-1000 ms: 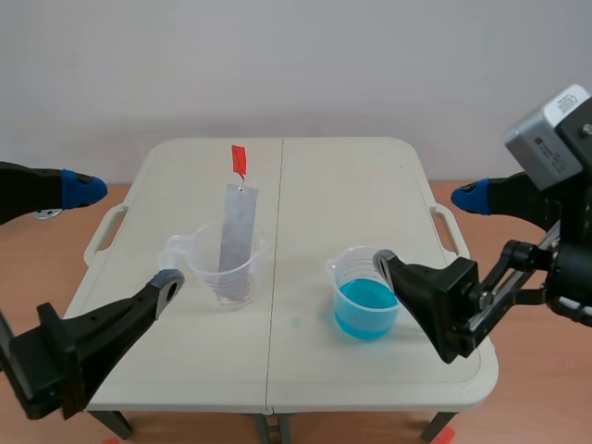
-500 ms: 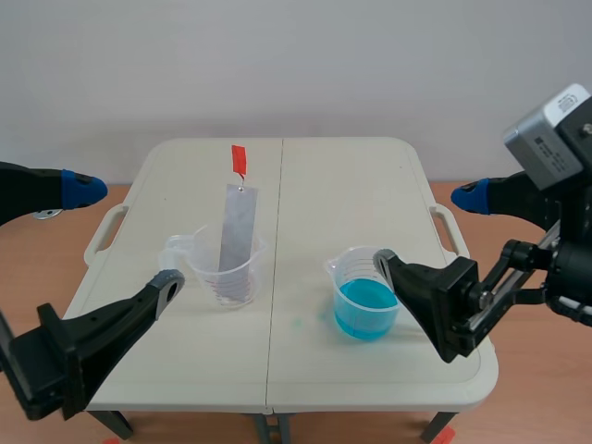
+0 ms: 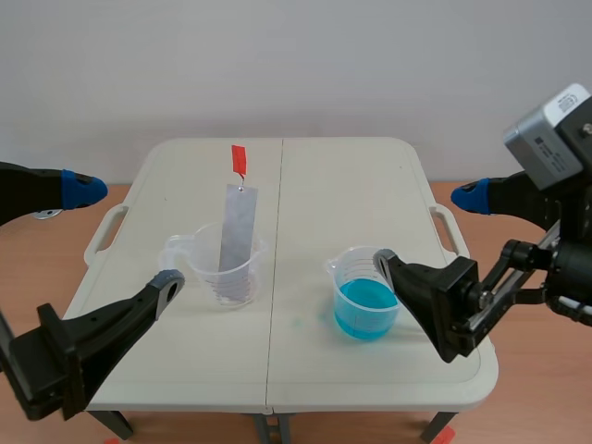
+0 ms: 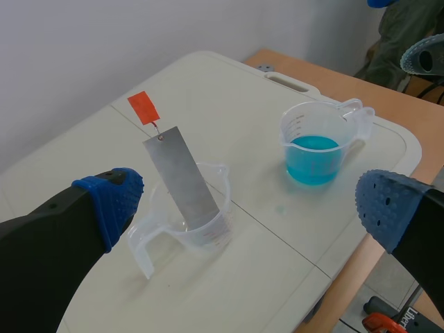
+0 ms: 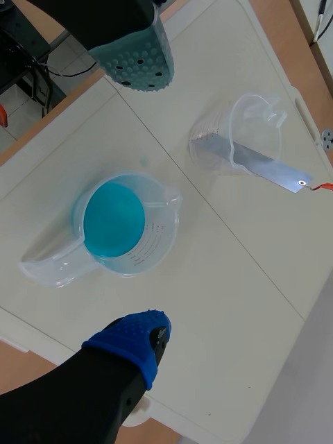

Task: Hold the metal plate by the orange handle, dip it into the blue solution, take it out and point at it, then put the plate back in the beaker on the left.
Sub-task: 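Return to the home posture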

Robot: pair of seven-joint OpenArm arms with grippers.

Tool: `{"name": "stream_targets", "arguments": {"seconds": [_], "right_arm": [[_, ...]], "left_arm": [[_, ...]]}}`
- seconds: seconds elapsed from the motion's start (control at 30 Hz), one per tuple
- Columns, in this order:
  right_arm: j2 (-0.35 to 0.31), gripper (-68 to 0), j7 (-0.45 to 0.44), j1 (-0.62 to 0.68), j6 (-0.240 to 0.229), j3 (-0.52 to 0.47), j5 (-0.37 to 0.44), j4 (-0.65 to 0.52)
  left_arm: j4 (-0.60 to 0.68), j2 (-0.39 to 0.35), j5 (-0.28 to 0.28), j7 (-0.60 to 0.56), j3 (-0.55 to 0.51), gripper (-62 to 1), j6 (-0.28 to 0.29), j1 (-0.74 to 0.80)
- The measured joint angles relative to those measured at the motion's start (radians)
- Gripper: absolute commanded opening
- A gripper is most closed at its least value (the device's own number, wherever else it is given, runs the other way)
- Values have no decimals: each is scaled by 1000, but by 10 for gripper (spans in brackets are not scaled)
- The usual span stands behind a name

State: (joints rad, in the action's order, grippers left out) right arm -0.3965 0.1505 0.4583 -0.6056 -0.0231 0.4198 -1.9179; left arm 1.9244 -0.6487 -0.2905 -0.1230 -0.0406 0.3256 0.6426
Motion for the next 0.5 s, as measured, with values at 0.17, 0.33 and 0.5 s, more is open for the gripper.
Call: {"name": "stream_targets", "arguments": {"seconds": [0.17,0.33,0.5], "right_arm": [[0,-12,0,0,0,0,0,0],[0,-12,0,0,0,0,0,0],[0,-12,0,0,0,0,0,0]], "left_arm": [[0,0,0,0,0,14,0,0],[0,0,0,0,0,14,0,0],[0,0,0,0,0,14,0,0]]}}
